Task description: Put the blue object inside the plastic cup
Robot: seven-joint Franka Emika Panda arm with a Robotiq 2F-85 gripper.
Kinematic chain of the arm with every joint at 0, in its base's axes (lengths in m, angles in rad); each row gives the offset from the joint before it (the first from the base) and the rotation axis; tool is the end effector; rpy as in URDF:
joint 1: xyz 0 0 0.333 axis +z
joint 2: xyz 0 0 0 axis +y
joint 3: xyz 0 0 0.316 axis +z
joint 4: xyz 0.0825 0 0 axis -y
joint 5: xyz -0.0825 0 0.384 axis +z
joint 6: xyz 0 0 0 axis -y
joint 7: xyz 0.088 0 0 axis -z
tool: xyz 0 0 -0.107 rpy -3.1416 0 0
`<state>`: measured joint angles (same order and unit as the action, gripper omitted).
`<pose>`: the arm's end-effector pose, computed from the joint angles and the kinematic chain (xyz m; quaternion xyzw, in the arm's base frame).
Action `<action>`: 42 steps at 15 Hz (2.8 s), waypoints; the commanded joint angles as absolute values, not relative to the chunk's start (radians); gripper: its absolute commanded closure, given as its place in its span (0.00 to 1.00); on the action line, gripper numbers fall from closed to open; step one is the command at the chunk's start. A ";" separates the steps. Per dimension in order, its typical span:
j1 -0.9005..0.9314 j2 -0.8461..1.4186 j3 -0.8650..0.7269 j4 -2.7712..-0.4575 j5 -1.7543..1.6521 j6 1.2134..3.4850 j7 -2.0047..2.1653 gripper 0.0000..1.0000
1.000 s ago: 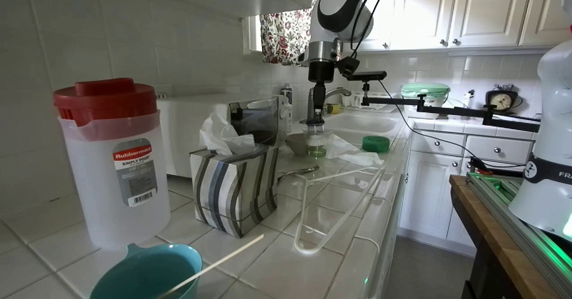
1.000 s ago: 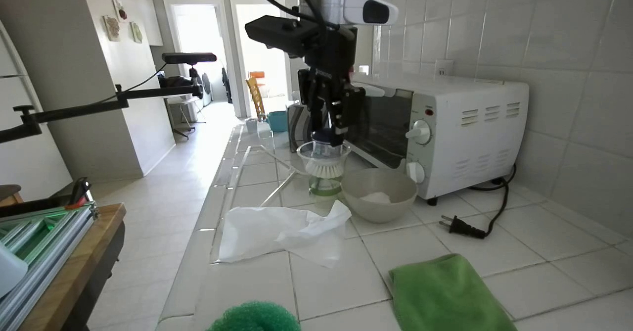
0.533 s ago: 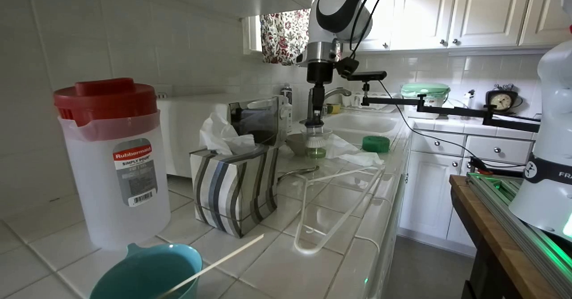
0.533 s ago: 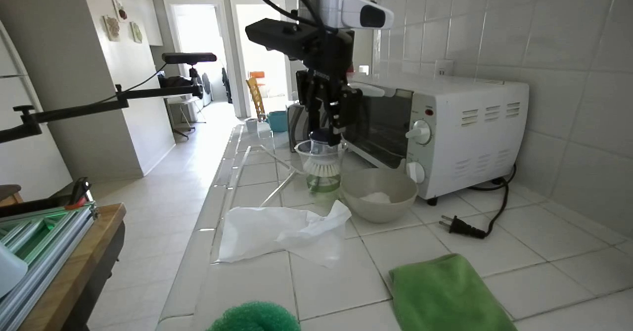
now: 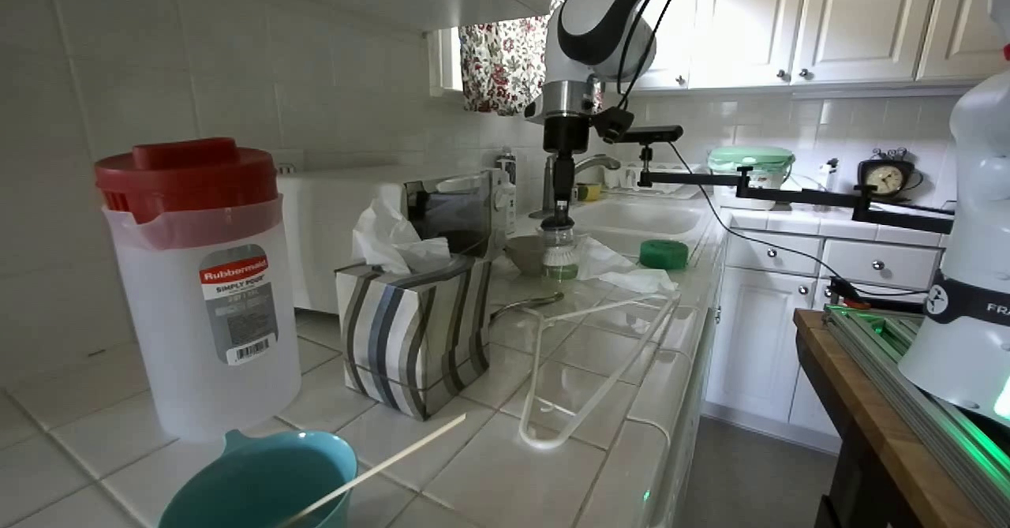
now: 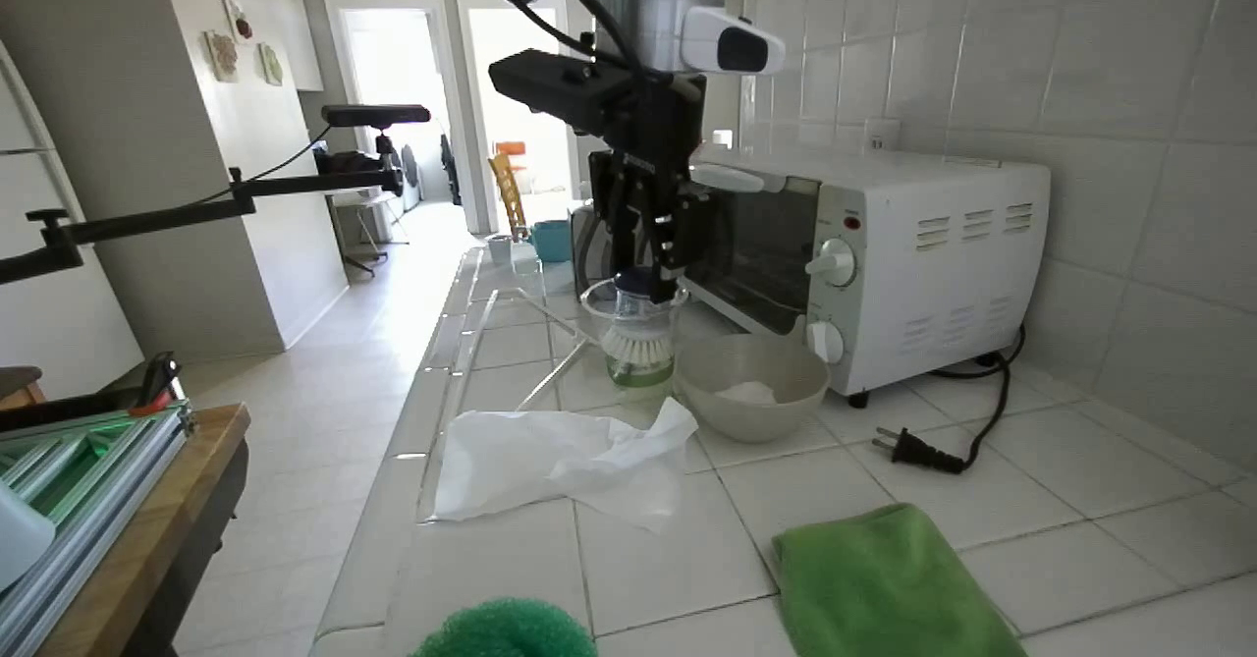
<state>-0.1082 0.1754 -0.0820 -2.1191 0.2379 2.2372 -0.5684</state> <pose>0.5524 -0.0986 0.3263 -0.9897 -0.1125 -0.0054 0.0883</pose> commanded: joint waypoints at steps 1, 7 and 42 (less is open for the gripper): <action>-0.125 0.185 -0.072 -2.109 0.205 2.229 -0.560 0.65; -0.129 0.194 -0.073 -2.109 0.179 2.232 -0.552 0.65; -0.118 0.097 -0.058 -2.150 0.149 2.169 -0.517 0.00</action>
